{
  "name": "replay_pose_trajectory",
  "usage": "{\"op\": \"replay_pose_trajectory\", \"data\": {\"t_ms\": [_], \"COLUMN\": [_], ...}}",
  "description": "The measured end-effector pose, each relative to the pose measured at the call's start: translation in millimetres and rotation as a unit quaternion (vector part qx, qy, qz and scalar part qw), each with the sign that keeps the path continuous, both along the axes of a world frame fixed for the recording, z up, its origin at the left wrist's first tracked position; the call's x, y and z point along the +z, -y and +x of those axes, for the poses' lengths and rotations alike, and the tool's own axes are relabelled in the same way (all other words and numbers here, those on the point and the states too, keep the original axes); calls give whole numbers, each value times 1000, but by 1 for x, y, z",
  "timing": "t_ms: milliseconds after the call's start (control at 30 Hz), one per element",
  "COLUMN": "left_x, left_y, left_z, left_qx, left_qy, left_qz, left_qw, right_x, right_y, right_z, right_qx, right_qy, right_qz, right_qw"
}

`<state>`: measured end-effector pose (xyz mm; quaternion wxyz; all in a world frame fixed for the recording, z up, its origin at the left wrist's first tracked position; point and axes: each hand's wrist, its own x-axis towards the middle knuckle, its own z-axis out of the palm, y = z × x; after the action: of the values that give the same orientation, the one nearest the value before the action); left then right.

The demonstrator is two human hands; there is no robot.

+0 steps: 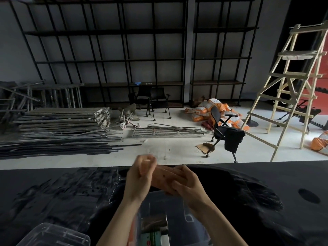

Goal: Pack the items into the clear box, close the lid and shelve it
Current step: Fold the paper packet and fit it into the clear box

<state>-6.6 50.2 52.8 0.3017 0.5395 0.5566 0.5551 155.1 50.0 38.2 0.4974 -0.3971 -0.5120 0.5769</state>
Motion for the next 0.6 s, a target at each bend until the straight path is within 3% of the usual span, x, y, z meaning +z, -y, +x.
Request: {"op": "replay_pose_trajectory", "data": {"t_ms": [33,133,233,300,400,467,533,600], "left_x": [-4,-15,-17,-17,-16,-11,-3,-4], "left_y": [1,4,4,1,-7,-9,-2,0], "left_z": [4,12,9,5,0,-1,4,11], "left_qx": [16,81,89,83,87,89,120,128], "left_qy": [-20,25,10,-53,-150,-154,-44,180], "left_qz": [5,28,32,57,61,60,55,-16], "left_qw": [1000,996,995,994,983,982,990,975], "right_x": [2,4,-5,-7,-6,-5,-8,-7], "right_y": [-1,-2,-3,-3,-10,-14,-15,-12], "right_z": [-4,-16,-15,-8,-4,-7,-10,-14], "right_qx": [-5,-17,-15,-22,-47,-55,-52,-50], "right_qy": [-3,-9,4,69,247,270,189,76], "right_qz": [10,25,26,57,152,152,103,39], "right_qw": [1000,1000,1000,996,956,949,975,995]}}
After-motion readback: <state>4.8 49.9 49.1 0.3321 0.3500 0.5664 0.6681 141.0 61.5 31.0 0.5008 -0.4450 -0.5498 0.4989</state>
